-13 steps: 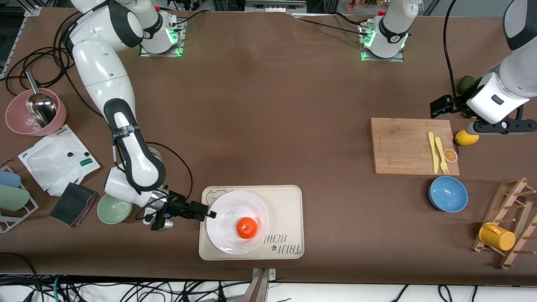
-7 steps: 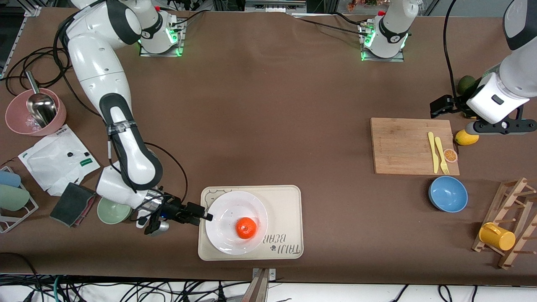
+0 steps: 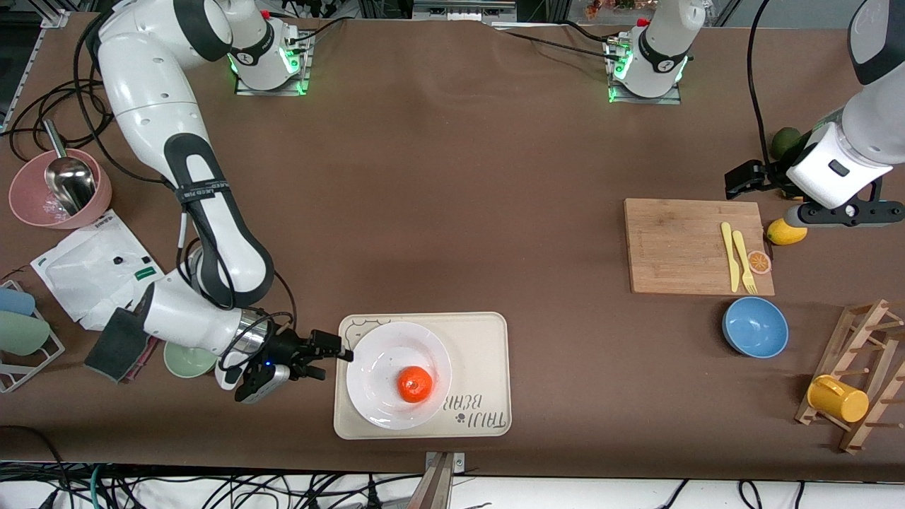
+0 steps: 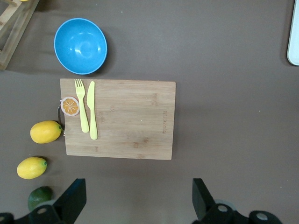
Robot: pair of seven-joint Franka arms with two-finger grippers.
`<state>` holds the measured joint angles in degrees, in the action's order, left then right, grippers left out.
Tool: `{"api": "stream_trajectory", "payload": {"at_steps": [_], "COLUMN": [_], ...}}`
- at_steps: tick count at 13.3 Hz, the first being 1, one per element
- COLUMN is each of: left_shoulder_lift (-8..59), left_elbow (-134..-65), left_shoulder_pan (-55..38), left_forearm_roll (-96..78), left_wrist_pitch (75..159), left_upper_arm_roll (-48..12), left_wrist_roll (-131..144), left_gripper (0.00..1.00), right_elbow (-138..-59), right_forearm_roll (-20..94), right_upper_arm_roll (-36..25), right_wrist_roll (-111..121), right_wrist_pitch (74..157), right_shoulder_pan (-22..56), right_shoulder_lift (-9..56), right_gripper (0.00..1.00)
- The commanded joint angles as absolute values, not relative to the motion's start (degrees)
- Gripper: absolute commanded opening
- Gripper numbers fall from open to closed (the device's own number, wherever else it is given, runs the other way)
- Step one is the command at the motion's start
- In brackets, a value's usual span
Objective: Place orange and plate with both arms
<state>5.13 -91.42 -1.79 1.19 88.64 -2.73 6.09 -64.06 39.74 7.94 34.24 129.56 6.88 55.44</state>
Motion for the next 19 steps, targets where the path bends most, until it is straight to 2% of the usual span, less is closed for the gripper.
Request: {"api": "stream_trajectory", "payload": {"at_steps": [1,5,9,12,13,14,16,17,19], "left_shoulder_lift": [5.71,5.71,5.71,5.71,5.71,5.71,5.71,5.71,5.71], "left_elbow": [-90.09,-90.00,-90.00,-89.91,-89.91,-89.91,-89.91,-89.91,-89.91], "left_shoulder_pan": [-1.93,-1.67,-1.76,-1.67,-1.67,-1.58,-1.67,-1.67,-1.67], "left_forearm_roll": [0.70,0.70,0.70,0.70,0.70,0.70,0.70,0.70,0.70], "left_wrist_pitch": [87.98,87.98,87.98,87.98,87.98,87.98,87.98,87.98,87.98], "left_upper_arm_roll": [-2.55,-2.55,-2.55,-2.55,-2.55,-2.55,-2.55,-2.55,-2.55], "left_wrist_roll": [5.10,5.10,5.10,5.10,5.10,5.10,5.10,5.10,5.10], "left_gripper": [1.00,1.00,1.00,1.00,1.00,1.00,1.00,1.00,1.00], "right_elbow": [-66.45,-66.45,-66.45,-66.45,-69.14,-76.04,-94.40,-99.01,-103.16], "right_forearm_roll": [33.16,21.65,7.85,3.79,3.69,3.69,3.34,2.03,-0.08], "right_upper_arm_roll": [1.70,-4.21,-4.48,-4.66,-6.14,-6.67,-6.42,-6.24,-4.49], "right_wrist_roll": [34.10,33.84,21.48,11.28,8.20,4.08,-1.30,-1.32,-1.23], "right_wrist_pitch": [117.47,102.78,90.91,84.74,85.25,89.95,101.90,103.43,102.84], "right_shoulder_pan": [6.59,6.77,8.60,10.72,13.16,13.88,13.54,13.01,9.43], "right_shoulder_lift": [49.50,44.75,40.18,36.40,33.86,28.97,16.14,12.52,6.01], "right_gripper": [1.00,1.00,1.00,1.00,1.00,1.00,1.00,1.00,1.00]}}
